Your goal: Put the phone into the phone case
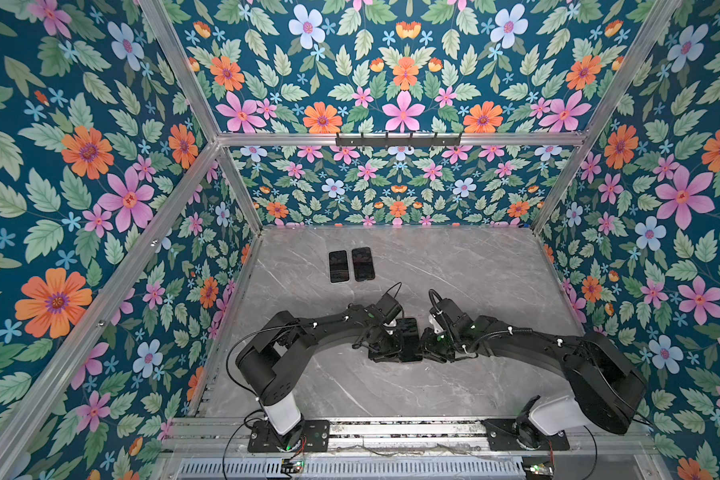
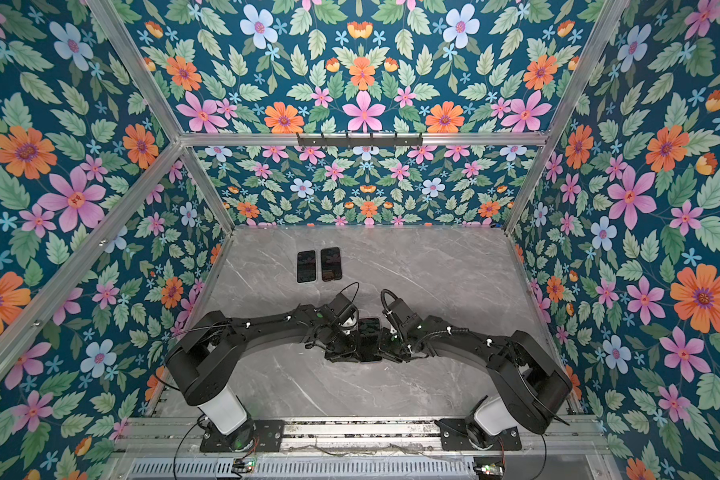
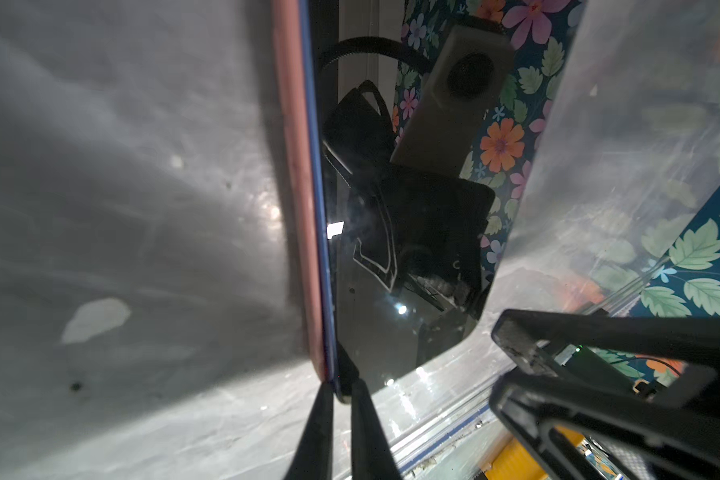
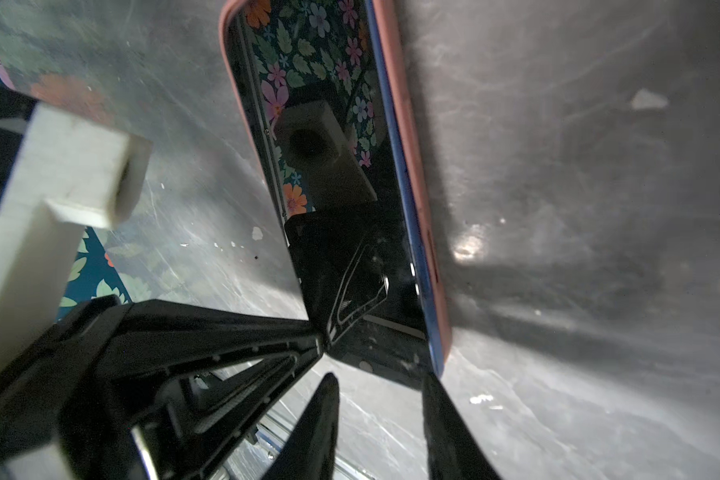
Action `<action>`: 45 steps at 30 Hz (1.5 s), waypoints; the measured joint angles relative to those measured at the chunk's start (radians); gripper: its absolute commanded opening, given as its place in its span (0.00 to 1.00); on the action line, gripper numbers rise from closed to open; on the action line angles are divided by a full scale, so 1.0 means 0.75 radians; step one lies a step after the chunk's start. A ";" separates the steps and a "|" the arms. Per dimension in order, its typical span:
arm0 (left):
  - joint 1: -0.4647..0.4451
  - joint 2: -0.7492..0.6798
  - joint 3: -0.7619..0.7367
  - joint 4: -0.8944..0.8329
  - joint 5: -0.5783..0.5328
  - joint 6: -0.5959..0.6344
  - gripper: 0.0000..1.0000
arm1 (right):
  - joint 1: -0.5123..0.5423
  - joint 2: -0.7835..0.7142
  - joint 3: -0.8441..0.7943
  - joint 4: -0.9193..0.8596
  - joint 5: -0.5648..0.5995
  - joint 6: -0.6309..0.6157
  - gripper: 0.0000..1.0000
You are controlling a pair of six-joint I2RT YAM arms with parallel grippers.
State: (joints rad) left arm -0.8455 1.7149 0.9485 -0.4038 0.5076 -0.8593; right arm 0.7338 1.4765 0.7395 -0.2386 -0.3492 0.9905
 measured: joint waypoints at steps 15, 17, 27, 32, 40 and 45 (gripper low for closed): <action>0.003 0.027 0.011 -0.004 0.033 0.028 0.05 | 0.001 0.004 -0.009 0.010 -0.020 0.000 0.35; 0.004 0.031 0.012 -0.003 0.039 0.028 0.05 | 0.003 0.005 -0.011 0.014 -0.021 0.001 0.35; 0.014 0.070 0.031 -0.001 0.081 0.038 0.04 | 0.009 0.012 -0.011 0.035 -0.025 0.000 0.35; 0.021 0.085 0.040 -0.009 0.099 0.050 0.04 | 0.015 0.017 -0.010 0.044 -0.032 -0.005 0.35; 0.027 0.097 0.076 -0.059 0.099 0.080 0.04 | 0.015 -0.033 0.051 -0.055 0.020 -0.066 0.36; 0.027 0.096 0.109 -0.091 0.053 0.103 0.05 | -0.030 -0.088 0.055 -0.132 0.062 -0.151 0.36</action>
State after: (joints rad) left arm -0.8249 1.7866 1.0306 -0.4721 0.5476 -0.7818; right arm 0.7113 1.4105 0.7807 -0.3374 -0.3027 0.8776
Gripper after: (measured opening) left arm 0.050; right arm 0.364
